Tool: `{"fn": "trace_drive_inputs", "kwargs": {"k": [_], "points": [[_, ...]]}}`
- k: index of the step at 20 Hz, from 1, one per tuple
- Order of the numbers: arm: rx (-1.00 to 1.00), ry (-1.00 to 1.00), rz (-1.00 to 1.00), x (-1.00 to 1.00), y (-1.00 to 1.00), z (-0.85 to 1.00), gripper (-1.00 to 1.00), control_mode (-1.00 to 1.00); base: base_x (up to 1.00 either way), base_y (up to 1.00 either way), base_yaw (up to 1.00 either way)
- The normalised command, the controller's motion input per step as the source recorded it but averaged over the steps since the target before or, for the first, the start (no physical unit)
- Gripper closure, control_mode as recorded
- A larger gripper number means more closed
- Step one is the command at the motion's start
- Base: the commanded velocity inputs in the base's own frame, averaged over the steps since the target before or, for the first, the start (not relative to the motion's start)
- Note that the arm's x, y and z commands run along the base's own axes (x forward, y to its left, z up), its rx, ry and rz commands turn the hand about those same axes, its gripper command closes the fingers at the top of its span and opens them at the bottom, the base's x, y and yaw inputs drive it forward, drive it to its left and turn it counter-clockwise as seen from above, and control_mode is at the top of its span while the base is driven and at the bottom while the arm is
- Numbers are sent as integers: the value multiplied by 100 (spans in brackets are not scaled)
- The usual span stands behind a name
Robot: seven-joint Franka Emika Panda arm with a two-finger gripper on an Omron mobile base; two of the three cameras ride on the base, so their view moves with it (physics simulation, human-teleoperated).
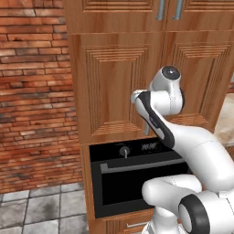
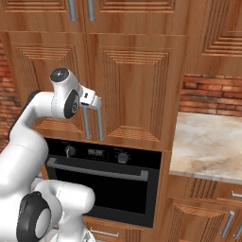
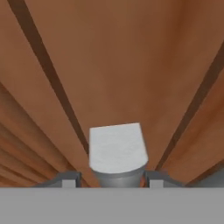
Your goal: Retrieve the bowl from the cabinet, then place the raw meat into the bowl to avoid contamination.
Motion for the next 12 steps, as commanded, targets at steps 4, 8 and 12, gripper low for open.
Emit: {"fn": "trace_drive_inputs", "kwargs": {"k": [4, 8, 12], "points": [[2, 0, -2, 11, 11, -27, 100, -100, 0, 0, 0], [2, 0, -2, 8, 8, -25, 100, -100, 0, 0, 0], [1, 0, -3, 8, 7, -23, 100, -100, 0, 0, 0]]}}
